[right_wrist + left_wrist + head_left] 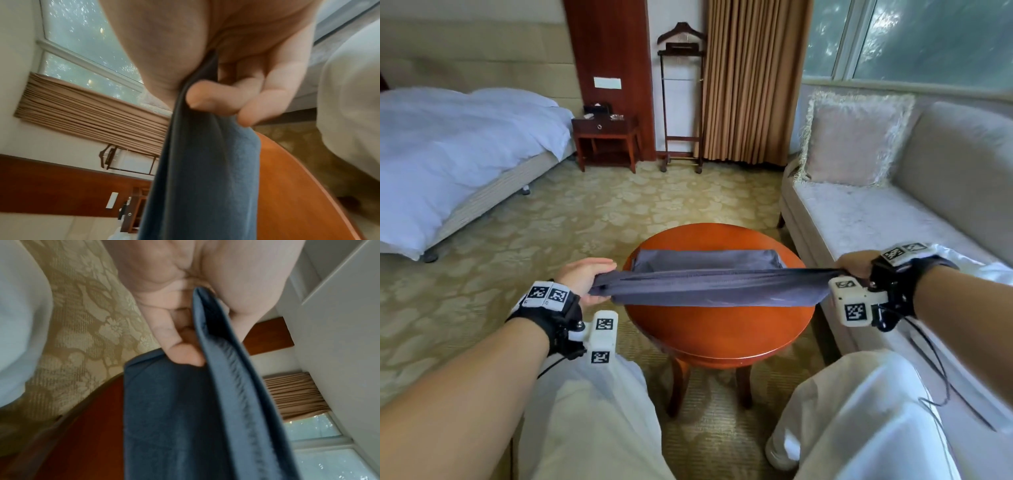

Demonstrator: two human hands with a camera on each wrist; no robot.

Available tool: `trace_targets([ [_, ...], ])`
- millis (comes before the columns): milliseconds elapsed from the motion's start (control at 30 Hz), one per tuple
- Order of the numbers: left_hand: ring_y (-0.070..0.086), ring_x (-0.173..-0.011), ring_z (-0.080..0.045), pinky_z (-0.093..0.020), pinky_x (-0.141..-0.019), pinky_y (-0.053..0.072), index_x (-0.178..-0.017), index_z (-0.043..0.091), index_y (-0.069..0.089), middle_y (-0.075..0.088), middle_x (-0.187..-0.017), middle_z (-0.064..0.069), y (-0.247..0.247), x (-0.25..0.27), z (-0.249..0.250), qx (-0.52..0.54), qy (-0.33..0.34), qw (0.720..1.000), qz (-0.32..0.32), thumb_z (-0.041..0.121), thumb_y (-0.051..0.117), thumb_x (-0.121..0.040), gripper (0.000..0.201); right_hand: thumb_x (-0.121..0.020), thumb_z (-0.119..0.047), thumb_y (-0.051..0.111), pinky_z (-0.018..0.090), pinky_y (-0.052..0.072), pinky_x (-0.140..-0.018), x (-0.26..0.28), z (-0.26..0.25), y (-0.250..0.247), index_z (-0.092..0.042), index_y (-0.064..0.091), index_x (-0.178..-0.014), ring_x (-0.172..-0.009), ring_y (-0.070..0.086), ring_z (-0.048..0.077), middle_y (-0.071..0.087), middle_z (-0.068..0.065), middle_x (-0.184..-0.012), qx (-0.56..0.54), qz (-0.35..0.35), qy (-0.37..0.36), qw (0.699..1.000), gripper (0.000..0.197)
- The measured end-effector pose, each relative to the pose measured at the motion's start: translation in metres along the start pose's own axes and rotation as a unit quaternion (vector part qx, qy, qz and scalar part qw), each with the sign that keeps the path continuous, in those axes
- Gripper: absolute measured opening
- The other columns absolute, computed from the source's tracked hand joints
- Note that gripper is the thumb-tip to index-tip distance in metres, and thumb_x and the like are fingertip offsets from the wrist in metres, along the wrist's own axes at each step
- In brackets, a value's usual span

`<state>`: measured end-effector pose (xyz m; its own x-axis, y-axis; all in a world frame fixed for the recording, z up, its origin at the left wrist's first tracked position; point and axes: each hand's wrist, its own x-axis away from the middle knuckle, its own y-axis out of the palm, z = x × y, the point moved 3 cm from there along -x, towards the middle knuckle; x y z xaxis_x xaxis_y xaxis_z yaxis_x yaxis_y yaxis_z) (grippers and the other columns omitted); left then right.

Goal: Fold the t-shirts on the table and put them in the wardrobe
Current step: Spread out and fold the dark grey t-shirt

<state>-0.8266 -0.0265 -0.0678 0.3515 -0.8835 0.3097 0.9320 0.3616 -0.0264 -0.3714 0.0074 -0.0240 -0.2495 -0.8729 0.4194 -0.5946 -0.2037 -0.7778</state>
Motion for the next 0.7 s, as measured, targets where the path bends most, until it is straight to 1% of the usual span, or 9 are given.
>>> trace_targets([
  [100,0.049,-0.04,-0.007,-0.014,-0.033,0.037,-0.085,0.014,0.063,0.053,-0.064,-0.003,0.012,-0.012,0.006,0.068,-0.015,0.998,-0.003,0.013,0.067,-0.091,0.006,-0.097,-0.021,0.052,0.027,0.047,-0.063,-0.007,-0.008,-0.01,-0.013,0.053,-0.07,-0.06,0.051,0.015,0.054,0.004,-0.071,-0.121,-0.002,-0.011,0.993,0.028],
  [200,0.047,-0.058,-0.007,-0.007,-0.036,0.038,-0.077,0.011,0.055,0.049,-0.069,-0.003,0.026,-0.028,0.011,0.112,-0.063,0.991,-0.018,0.014,0.061,-0.095,0.02,-0.092,-0.029,0.061,0.028,0.041,-0.049,-0.01,-0.019,-0.001,-0.01,0.056,-0.064,-0.037,0.049,0.017,0.053,0.003,-0.044,-0.231,-0.028,-0.006,0.972,0.035],
  [267,0.049,-0.067,-0.007,-0.007,-0.041,0.044,-0.076,0.006,0.054,0.05,-0.075,-0.004,0.034,-0.044,0.013,0.156,-0.095,0.983,-0.029,0.012,0.058,-0.097,0.022,-0.089,-0.031,0.064,0.031,0.036,-0.053,-0.021,-0.025,0.009,-0.01,0.051,-0.062,-0.036,0.048,0.019,0.051,0.002,-0.038,-0.291,-0.054,0.004,0.955,0.037],
  [333,0.055,-0.077,-0.01,-0.009,-0.05,0.05,-0.082,0.002,0.057,0.056,-0.083,-0.007,0.041,-0.057,0.014,0.197,-0.116,0.973,-0.042,0.008,0.056,-0.097,0.016,-0.091,-0.027,0.06,0.029,0.043,-0.056,-0.039,-0.031,0.016,-0.011,0.051,-0.07,-0.037,0.055,0.018,0.056,0.001,-0.039,-0.381,-0.046,0.019,0.923,0.027],
  [433,0.057,-0.093,-0.011,-0.012,-0.082,0.046,-0.089,-0.001,0.059,0.061,-0.094,-0.007,0.048,-0.074,0.012,0.213,-0.126,0.967,-0.064,-0.001,0.052,-0.097,0.01,-0.093,-0.013,0.048,0.028,0.056,-0.069,-0.057,-0.034,0.022,-0.008,0.055,-0.084,-0.046,0.067,0.018,0.066,0.008,-0.051,-0.5,-0.031,0.044,0.865,0.013],
  [500,0.059,-0.099,-0.012,-0.021,-0.09,0.043,-0.098,-0.002,0.06,0.064,-0.097,-0.007,0.051,-0.087,0.008,0.192,-0.116,0.972,-0.069,-0.006,0.054,-0.093,0.009,-0.085,-0.004,0.045,0.03,0.055,-0.085,-0.068,-0.033,0.027,0.0,0.06,-0.085,-0.06,0.07,0.023,0.071,0.016,-0.065,-0.549,-0.054,0.063,0.832,0.016],
  [567,0.061,-0.105,-0.014,-0.024,-0.091,0.044,-0.105,-0.002,0.059,0.067,-0.1,-0.007,0.054,-0.099,0.003,0.169,-0.107,0.977,-0.074,-0.009,0.054,-0.091,0.017,-0.086,0.002,0.04,0.027,0.052,-0.088,-0.082,-0.031,0.035,0.0,0.06,-0.083,-0.066,0.07,0.016,0.072,0.014,-0.079,-0.53,-0.06,0.059,0.844,0.021],
  [633,0.061,-0.104,-0.016,-0.026,-0.092,0.045,-0.099,-0.001,0.058,0.065,-0.098,-0.01,0.058,-0.109,-0.001,0.153,-0.088,0.982,-0.073,-0.009,0.05,-0.094,0.013,-0.094,0.007,0.037,0.021,0.051,-0.079,-0.101,-0.032,0.046,-0.003,0.058,-0.085,-0.067,0.068,0.006,0.071,0.011,-0.091,-0.511,-0.058,0.029,0.857,0.025],
  [700,0.061,-0.094,-0.018,-0.026,-0.085,0.051,-0.091,0.003,0.055,0.062,-0.094,-0.011,0.06,-0.118,-0.005,0.137,-0.081,0.986,-0.052,-0.004,0.045,-0.099,0.014,-0.099,-0.001,0.04,0.019,0.052,-0.076,-0.119,-0.033,0.052,-0.004,0.059,-0.093,-0.079,0.07,0.006,0.073,0.009,-0.1,-0.481,-0.067,0.051,0.872,0.02],
])
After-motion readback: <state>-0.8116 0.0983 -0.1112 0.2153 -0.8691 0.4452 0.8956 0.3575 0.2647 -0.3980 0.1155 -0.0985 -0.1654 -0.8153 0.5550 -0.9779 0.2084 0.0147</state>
